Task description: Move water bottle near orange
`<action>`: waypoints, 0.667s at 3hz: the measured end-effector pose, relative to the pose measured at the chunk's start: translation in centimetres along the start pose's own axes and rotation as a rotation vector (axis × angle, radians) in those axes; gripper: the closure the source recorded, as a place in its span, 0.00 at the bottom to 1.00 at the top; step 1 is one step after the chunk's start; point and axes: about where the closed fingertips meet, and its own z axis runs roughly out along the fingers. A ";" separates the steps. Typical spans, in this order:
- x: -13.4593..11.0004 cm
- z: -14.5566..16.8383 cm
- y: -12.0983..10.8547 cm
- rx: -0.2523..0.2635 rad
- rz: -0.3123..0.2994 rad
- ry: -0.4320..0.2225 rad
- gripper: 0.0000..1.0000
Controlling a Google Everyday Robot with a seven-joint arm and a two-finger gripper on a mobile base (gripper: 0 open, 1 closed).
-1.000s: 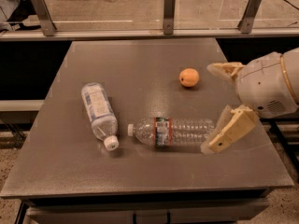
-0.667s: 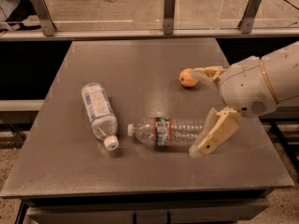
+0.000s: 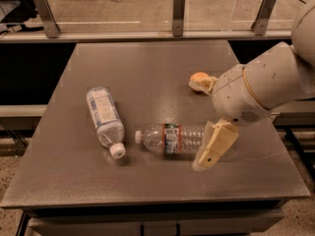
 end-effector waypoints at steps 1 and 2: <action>0.9 0.0 -0.2 0.009 -0.014 0.044 0.00; 3.0 1.0 0.6 -0.047 0.061 -0.014 0.00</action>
Offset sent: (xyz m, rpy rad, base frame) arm -0.0073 -0.0446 -0.0742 0.1777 0.2579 -0.0496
